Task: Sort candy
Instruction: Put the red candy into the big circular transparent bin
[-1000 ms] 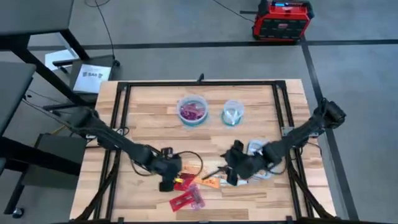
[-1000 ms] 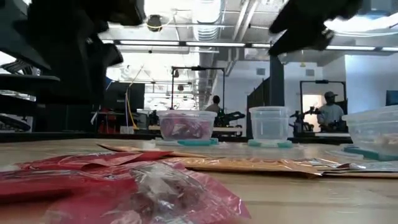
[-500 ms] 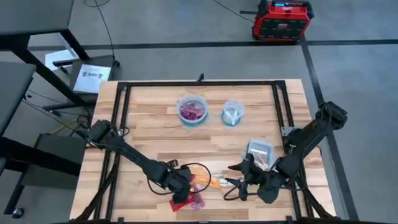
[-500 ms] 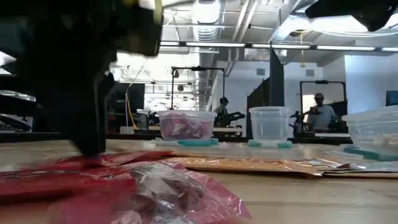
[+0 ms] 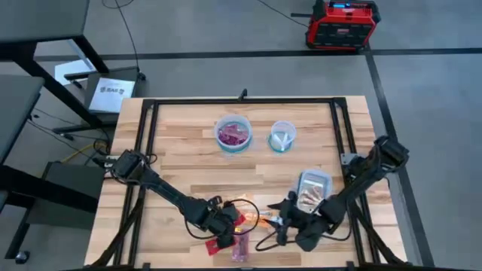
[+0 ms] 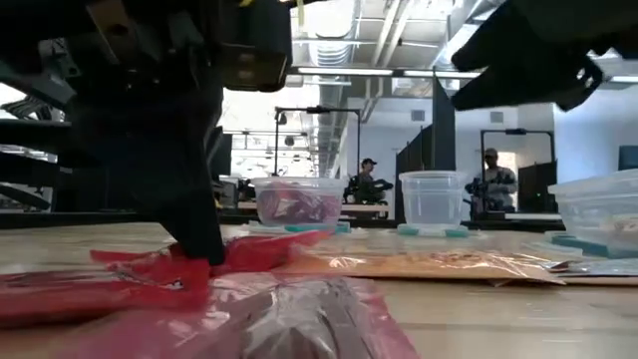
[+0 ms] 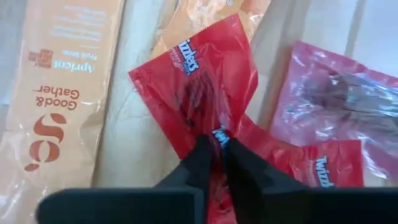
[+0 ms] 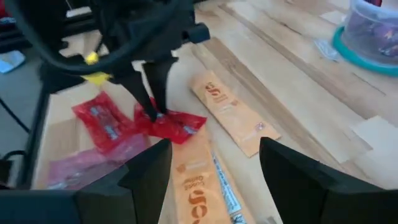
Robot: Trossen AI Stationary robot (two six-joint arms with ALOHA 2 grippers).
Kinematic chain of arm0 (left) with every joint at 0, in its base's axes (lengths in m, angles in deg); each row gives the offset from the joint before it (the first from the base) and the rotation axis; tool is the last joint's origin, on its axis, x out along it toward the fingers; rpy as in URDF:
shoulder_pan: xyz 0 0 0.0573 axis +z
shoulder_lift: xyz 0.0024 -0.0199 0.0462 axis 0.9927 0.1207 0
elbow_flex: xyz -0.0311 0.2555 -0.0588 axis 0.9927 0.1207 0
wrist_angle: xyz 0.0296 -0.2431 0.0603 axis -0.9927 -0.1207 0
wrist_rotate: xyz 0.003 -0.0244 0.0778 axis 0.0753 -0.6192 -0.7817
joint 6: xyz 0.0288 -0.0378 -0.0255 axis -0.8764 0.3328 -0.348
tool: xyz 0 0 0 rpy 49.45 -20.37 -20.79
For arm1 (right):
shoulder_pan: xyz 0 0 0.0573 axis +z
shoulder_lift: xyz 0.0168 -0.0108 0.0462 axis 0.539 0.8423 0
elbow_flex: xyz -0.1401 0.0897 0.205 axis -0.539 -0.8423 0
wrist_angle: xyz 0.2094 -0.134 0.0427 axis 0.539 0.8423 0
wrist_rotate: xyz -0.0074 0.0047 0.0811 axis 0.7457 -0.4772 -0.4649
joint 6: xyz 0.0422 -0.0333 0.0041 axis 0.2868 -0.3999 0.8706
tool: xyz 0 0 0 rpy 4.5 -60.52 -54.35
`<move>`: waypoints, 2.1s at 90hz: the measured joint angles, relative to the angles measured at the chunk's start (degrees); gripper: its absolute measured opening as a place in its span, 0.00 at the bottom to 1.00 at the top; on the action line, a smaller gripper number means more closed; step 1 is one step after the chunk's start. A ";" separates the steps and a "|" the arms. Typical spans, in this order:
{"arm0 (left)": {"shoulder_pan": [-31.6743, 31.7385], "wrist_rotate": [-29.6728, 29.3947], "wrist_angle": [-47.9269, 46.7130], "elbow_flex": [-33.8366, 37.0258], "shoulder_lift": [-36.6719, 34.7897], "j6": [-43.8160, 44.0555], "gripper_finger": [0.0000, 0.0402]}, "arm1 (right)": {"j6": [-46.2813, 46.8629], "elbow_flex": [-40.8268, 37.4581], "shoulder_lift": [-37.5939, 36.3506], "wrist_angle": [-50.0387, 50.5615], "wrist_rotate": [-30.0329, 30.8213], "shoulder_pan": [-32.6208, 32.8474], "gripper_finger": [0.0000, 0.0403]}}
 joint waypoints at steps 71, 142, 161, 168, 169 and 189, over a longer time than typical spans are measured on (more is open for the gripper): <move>33.63 -10.54 -10.26 -4.20 -26.16 -50.04 0.00 | -1.90 0.05 0.06 6.70 -2.08 -1.99 0.56; 47.13 8.67 -18.55 -9.10 -22.35 -58.14 0.42 | -1.76 0.07 0.06 14.06 -9.43 -6.89 0.56; 33.19 10.94 -29.04 -9.26 -22.32 -52.00 0.40 | -1.48 0.07 0.06 12.37 -9.43 -5.08 0.56; 26.62 11.06 -29.03 -7.98 -22.31 -47.85 0.40 | -1.48 0.07 0.06 11.27 -9.45 -4.31 0.56; 25.61 11.06 -29.04 -7.78 -22.29 -47.16 0.40 | -1.48 0.07 0.06 11.18 -9.45 -4.20 0.56; 7.19 8.43 -17.11 -1.21 -22.25 -33.93 0.39 | 3.68 0.07 0.06 10.44 -9.29 -2.84 0.56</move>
